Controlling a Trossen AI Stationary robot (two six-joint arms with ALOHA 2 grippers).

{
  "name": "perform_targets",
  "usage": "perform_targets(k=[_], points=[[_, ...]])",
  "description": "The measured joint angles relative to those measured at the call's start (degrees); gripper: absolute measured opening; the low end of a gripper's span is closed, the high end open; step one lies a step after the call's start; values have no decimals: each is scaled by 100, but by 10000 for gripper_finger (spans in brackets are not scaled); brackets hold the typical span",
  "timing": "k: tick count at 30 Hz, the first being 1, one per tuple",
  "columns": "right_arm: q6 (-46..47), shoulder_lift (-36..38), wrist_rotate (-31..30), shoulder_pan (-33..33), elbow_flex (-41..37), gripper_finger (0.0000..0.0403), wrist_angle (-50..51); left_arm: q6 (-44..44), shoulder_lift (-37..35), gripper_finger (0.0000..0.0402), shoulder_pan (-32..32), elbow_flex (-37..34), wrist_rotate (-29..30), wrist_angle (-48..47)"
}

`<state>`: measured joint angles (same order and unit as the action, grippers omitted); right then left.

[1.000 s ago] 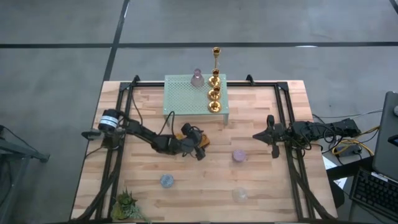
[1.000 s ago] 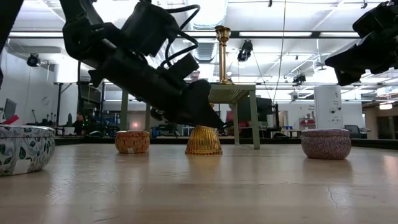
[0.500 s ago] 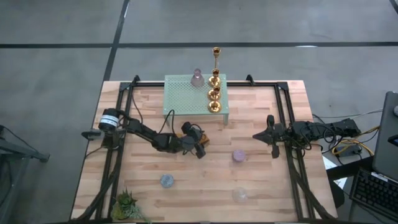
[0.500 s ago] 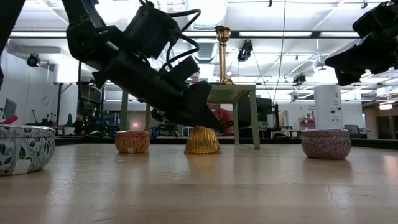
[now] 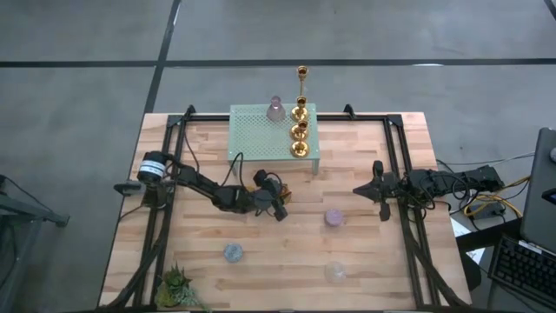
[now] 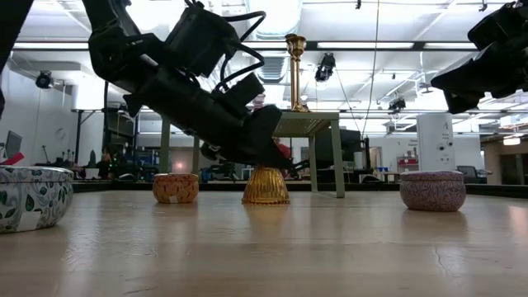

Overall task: Pick & Place candle stick holders
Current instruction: Put the yellow glass candle holder on the shelf aligned with the pink glass candle holder

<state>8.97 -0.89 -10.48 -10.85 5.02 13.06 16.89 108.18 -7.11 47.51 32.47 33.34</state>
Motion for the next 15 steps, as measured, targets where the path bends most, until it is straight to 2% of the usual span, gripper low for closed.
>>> perform_targets(k=[4, 15], points=[[0, 0, 0, -2, 0, 8, 0, 1, -2, 131, -2, 0, 2, 4], [0, 0, -2, 0, 0, 8, 0, -10, -2, 133, -2, 0, 0, -9]])
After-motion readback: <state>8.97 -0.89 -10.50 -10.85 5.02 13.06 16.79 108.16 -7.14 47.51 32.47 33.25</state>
